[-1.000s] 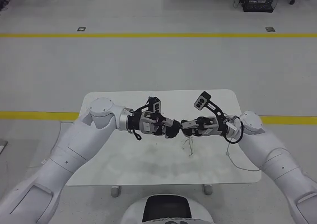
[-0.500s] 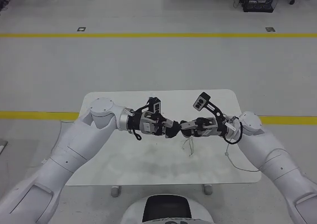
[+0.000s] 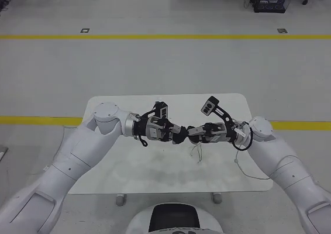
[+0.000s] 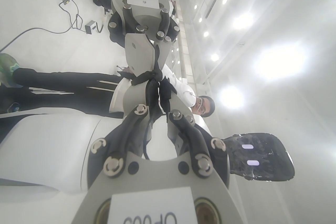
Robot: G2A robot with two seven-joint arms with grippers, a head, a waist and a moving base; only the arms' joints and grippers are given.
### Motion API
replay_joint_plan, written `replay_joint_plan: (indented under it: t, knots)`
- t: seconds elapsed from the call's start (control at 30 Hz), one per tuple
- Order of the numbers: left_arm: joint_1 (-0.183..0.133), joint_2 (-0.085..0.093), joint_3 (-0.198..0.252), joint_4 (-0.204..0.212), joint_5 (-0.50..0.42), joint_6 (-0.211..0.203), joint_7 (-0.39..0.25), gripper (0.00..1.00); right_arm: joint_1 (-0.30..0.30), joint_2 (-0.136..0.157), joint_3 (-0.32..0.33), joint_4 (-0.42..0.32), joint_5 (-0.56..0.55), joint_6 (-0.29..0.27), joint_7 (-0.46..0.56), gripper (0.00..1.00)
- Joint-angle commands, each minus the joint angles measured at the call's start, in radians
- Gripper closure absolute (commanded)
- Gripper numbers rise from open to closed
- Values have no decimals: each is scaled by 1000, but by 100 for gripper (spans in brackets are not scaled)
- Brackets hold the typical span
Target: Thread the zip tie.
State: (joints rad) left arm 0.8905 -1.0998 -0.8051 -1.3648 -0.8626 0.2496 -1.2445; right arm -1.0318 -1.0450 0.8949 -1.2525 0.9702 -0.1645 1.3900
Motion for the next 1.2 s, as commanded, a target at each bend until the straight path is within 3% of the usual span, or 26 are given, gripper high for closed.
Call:
replay_joint_plan:
  t: [0.0, 0.2, 0.23, 0.27, 0.3, 0.87, 0.93, 1.17]
  knots:
    - [0, 0, 0, 0, -1, 1, 1, 100, 0, -1, 1, 0, -1, 2, 0, 100]
    - [-2, 1, 1, 4, 2, 1, -1, 100, -1, -3, 3, 1, -5, 5, 0, 100]
    - [-3, 1, 1, 5, 2, -1, -1, 100, -2, -3, 4, 1, -4, 4, 0, 81]
    - [-3, 2, 0, 5, 4, -4, 0, 100, -2, -4, 4, 1, -3, 3, 0, 52]
    - [-2, 2, 0, 5, 4, -7, 1, 100, -3, -4, 5, 2, -1, 2, 0, 0]
    - [-5, 4, -5, 5, 27, -51, 28, 100, -48, 11, 93, -3, 9, -36, -5, 0]
    - [-3, 5, -21, -2, 36, -104, 67, 100, -54, 9, 97, -3, 15, -35, -20, 0]
    - [-3, 5, -21, -2, 36, -104, 67, 100, -54, 9, 97, -3, 15, -35, -20, 0]
